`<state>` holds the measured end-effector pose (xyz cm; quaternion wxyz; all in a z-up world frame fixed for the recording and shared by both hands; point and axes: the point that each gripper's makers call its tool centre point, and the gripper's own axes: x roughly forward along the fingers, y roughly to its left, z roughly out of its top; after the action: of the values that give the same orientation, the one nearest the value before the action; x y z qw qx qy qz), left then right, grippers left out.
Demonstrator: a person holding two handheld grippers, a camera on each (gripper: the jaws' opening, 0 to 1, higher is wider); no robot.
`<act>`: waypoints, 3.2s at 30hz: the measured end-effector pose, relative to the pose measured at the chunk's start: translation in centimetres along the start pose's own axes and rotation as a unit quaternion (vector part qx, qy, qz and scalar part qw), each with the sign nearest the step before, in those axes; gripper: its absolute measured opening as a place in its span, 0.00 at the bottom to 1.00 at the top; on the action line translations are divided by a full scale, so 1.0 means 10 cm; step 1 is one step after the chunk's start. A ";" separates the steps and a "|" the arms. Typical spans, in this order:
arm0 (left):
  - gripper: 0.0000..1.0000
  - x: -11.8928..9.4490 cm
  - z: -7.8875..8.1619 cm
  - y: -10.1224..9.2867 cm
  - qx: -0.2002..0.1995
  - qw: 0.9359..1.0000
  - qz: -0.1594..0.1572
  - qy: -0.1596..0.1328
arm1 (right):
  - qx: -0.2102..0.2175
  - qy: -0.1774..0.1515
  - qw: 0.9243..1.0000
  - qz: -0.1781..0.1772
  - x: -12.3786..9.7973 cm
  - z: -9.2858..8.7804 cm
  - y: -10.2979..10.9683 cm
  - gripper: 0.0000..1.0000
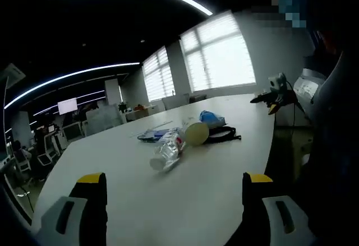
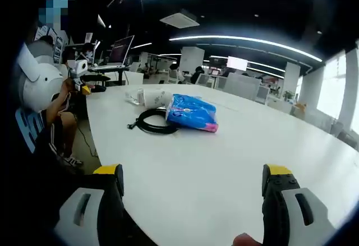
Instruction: Arrange the tabletop items into an orderly group along one side of the table until the central work area is clear of visible clutter.
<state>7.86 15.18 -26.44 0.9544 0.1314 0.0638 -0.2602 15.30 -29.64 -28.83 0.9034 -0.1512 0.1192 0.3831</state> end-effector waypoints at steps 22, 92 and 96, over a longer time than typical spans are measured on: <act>1.00 0.15 -0.02 0.05 -0.015 1.000 -0.005 -0.010 | 0.001 -0.003 1.000 0.001 -0.03 0.02 0.03 1.00; 0.90 0.62 -0.16 0.05 -0.040 0.998 -0.051 -0.008 | 0.005 -0.003 1.000 0.010 -0.01 -0.05 0.10 1.00; 0.87 0.66 -0.17 0.09 -0.050 0.998 -0.048 -0.012 | 0.004 -0.003 1.000 0.010 -0.02 -0.05 0.10 1.00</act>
<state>13.88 13.26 -29.15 0.9468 0.0772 0.0711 -0.3042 14.39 -29.33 -29.44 0.9007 -0.1455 0.1194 0.3916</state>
